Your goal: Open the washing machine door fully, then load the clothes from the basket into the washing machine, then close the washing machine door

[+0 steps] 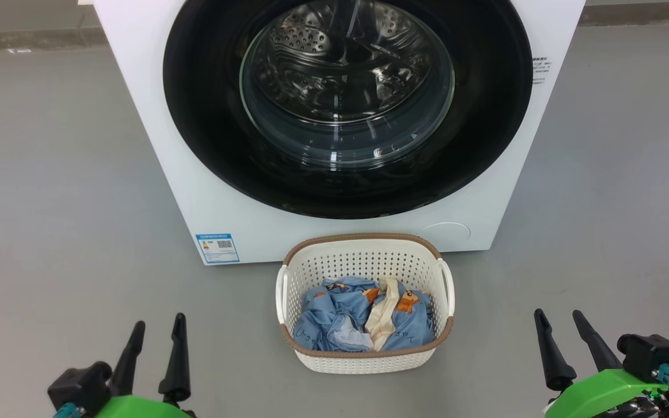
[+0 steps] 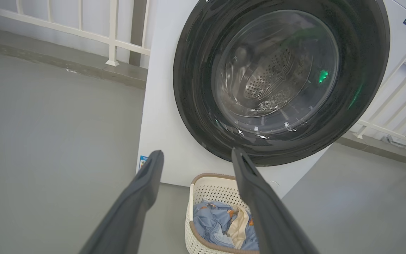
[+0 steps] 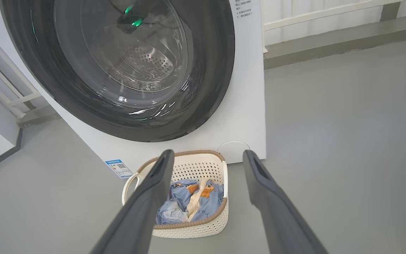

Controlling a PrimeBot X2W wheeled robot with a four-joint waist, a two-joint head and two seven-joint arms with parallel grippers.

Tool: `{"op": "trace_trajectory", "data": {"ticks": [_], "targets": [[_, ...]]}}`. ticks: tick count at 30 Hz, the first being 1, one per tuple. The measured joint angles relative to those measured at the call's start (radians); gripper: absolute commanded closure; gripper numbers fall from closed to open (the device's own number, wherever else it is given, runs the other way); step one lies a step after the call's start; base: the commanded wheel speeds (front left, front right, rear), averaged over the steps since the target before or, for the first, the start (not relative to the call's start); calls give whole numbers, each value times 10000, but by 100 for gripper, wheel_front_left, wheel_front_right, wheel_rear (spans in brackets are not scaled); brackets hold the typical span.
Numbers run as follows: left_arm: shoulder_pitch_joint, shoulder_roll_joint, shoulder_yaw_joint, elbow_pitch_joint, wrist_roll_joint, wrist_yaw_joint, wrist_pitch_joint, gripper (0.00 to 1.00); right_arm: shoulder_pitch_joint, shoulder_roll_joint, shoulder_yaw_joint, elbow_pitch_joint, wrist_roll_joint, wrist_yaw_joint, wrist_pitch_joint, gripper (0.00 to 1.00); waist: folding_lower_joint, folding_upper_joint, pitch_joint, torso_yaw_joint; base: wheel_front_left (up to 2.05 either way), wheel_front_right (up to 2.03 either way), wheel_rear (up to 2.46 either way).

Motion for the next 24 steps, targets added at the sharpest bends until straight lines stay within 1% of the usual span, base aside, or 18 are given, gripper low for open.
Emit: {"op": "trace_trajectory", "data": {"ticks": [24], "targets": [[-298, 46, -462, 525, 2130, 230, -696, 0, -37, 59, -71, -10, -2895, 0, -499, 0, 0, 0, -55, 56, 0, 0, 0]]}}
